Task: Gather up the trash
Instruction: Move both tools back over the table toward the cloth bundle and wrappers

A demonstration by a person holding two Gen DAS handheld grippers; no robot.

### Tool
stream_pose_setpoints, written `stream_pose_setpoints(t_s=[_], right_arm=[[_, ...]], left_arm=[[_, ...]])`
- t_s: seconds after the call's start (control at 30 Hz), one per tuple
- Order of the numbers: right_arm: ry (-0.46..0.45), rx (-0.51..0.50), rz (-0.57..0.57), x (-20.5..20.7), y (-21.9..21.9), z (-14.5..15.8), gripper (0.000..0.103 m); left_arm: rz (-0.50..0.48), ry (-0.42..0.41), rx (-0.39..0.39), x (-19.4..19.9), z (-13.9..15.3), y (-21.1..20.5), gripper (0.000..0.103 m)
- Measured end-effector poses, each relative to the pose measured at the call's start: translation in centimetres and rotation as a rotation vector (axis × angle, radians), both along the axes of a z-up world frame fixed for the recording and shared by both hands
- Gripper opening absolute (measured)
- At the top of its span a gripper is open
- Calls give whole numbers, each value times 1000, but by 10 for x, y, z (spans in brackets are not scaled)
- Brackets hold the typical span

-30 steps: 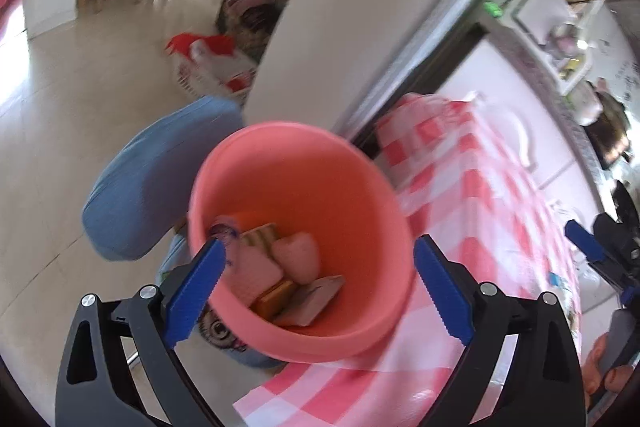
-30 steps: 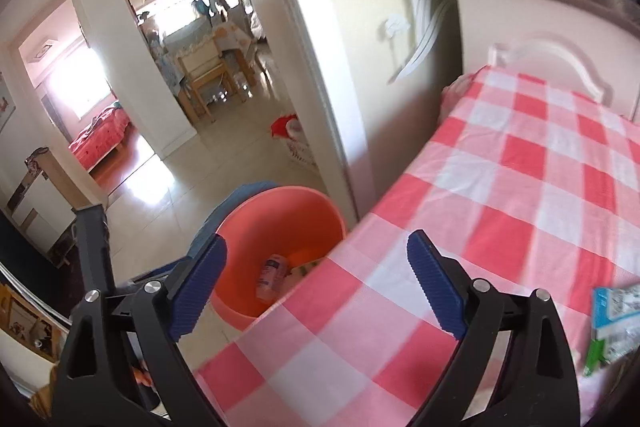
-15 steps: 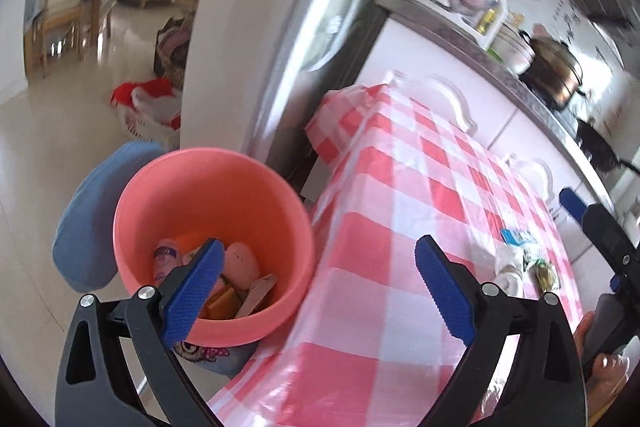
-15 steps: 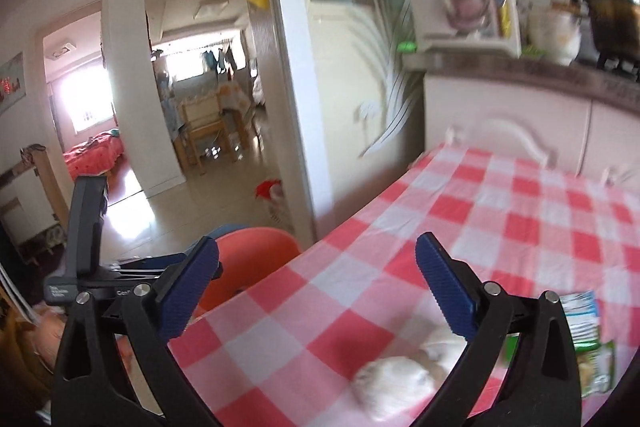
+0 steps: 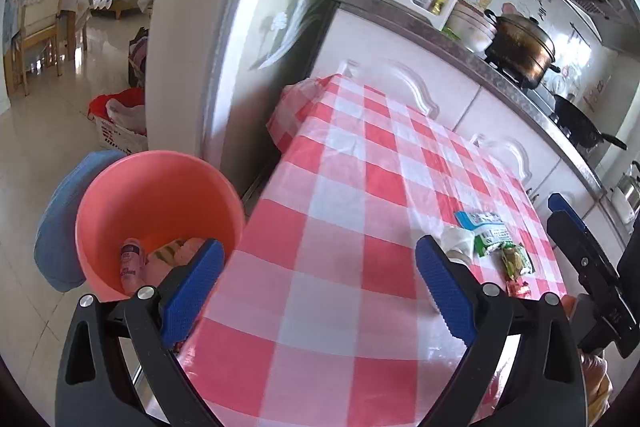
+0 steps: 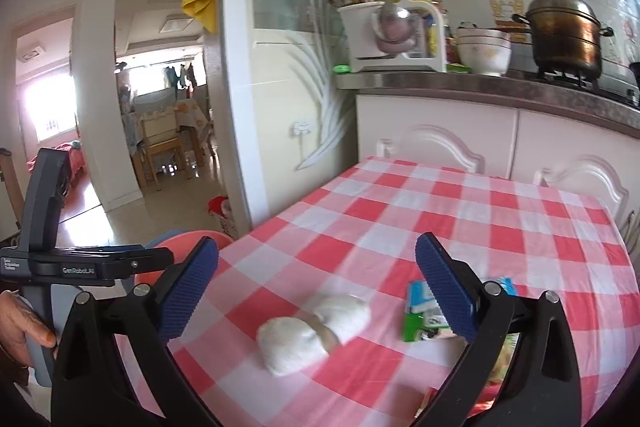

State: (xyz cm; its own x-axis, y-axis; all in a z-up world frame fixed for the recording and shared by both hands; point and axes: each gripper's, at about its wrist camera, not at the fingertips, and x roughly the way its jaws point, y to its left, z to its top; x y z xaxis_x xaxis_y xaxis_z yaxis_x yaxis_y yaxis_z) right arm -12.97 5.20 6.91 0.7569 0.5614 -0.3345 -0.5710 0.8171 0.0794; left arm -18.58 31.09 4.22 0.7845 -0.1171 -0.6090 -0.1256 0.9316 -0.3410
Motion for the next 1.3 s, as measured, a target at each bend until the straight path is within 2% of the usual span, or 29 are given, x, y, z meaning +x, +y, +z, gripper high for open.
stream_pose_setpoints(t_s=[0.13, 0.33, 0.97, 1.3], right_arm=[[4, 16, -24, -1, -17, -2, 99], [2, 10, -65, -4, -40, -6, 99], [36, 112, -186, 2, -118, -6, 99], [123, 181, -273, 17, -165, -15, 99]], left_arm=[[-32, 32, 4, 5, 0, -18, 96], [-67, 30, 56, 6, 3, -45, 96], [-187, 47, 172, 15, 6, -121, 96], [-241, 80, 235, 20, -4, -148, 96]])
